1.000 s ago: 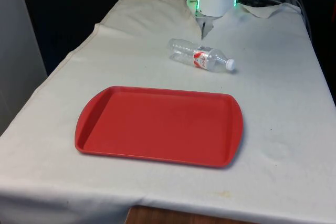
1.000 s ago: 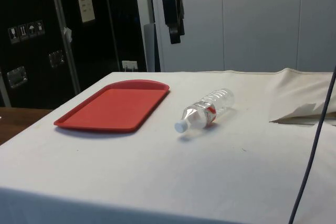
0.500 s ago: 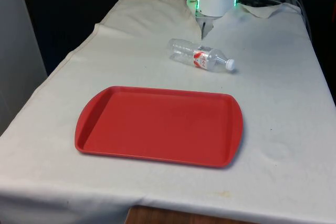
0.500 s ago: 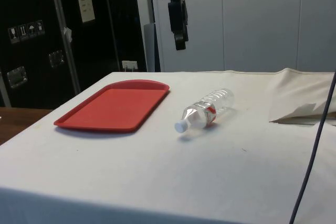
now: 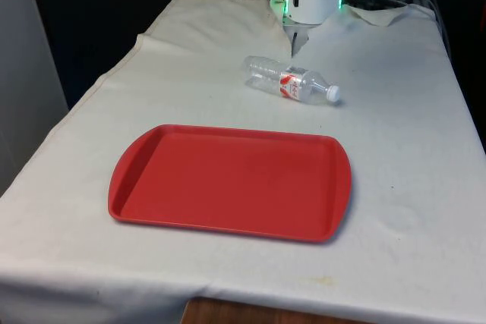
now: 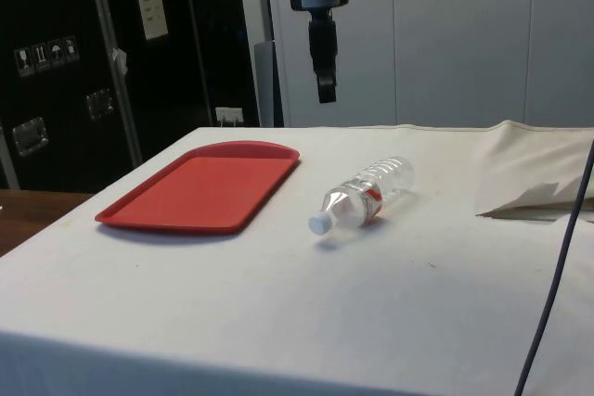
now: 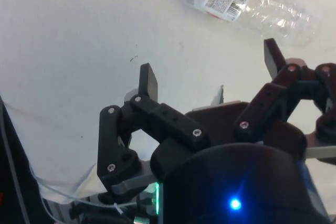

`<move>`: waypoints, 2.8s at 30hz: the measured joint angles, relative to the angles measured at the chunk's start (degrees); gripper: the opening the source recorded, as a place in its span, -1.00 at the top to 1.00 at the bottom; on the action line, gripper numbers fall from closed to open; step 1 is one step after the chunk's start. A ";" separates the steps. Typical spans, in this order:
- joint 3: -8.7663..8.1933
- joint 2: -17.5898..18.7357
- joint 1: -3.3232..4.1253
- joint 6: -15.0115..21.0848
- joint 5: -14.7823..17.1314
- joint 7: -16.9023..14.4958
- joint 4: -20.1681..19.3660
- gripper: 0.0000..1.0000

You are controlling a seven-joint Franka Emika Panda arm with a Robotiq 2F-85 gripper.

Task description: Place the bottle upright on the tray.

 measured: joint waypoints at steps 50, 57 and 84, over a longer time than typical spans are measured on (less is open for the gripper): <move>-0.57 1.66 -0.57 4.18 0.17 -19.71 -2.81 -1.00; -0.29 1.72 -0.57 4.18 0.17 -21.83 -2.81 -1.00; 0.17 2.75 -0.40 4.13 0.17 -31.68 -2.81 -1.00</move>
